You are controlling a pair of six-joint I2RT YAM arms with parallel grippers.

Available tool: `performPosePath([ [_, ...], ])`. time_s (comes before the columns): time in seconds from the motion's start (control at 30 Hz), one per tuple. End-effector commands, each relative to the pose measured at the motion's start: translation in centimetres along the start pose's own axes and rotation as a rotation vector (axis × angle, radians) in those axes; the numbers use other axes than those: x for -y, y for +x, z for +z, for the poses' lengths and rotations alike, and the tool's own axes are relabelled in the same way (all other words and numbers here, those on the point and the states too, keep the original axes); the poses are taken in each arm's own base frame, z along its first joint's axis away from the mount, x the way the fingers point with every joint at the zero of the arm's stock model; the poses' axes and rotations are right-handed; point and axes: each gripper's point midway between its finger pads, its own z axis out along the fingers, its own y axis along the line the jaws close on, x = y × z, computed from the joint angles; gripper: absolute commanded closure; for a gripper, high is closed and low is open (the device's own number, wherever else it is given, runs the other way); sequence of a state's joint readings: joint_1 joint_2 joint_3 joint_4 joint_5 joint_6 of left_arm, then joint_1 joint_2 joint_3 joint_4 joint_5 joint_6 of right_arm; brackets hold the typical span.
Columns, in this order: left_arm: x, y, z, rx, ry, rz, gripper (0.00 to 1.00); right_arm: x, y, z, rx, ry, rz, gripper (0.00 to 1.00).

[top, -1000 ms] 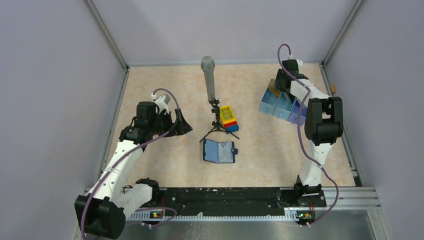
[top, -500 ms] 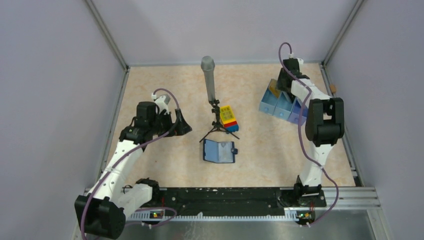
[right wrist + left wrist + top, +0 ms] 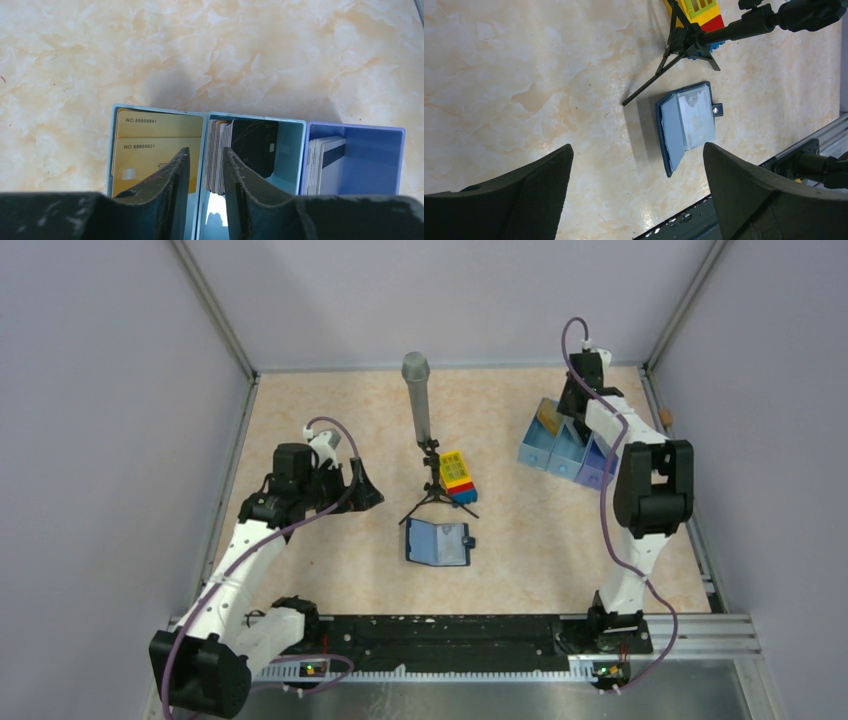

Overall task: Put the credit cards into the card holder
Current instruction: Pick up the credit card from the storage box.

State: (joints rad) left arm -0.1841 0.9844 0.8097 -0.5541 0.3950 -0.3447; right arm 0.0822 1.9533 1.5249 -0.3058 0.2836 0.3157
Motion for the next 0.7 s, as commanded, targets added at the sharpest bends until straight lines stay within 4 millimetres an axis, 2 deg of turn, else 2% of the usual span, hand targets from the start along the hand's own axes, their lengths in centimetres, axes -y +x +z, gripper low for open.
performPosePath([
  [0.0,0.1,-0.5,-0.4,0.027,0.005,0.022,0.01,1.1,-2.1,-1.2,0.048,0.056,0.001,0.67],
  [0.1,0.2,-0.6,-0.4,0.027,0.008,0.022,0.01,2.1,-1.3,-0.8,0.033,0.103,-0.018,0.57],
  [0.3,0.2,-0.5,-0.4,0.027,0.011,0.023,0.01,1.3,0.6,0.8,-0.023,0.070,-0.034,0.47],
  [0.53,0.2,-0.5,-0.4,0.026,0.011,0.024,0.01,1.1,2.5,2.5,-0.071,0.074,-0.025,0.46],
  [0.67,0.2,-0.5,-0.3,0.023,0.011,0.024,0.01,0.9,2.1,2.0,-0.056,0.062,-0.012,0.50],
])
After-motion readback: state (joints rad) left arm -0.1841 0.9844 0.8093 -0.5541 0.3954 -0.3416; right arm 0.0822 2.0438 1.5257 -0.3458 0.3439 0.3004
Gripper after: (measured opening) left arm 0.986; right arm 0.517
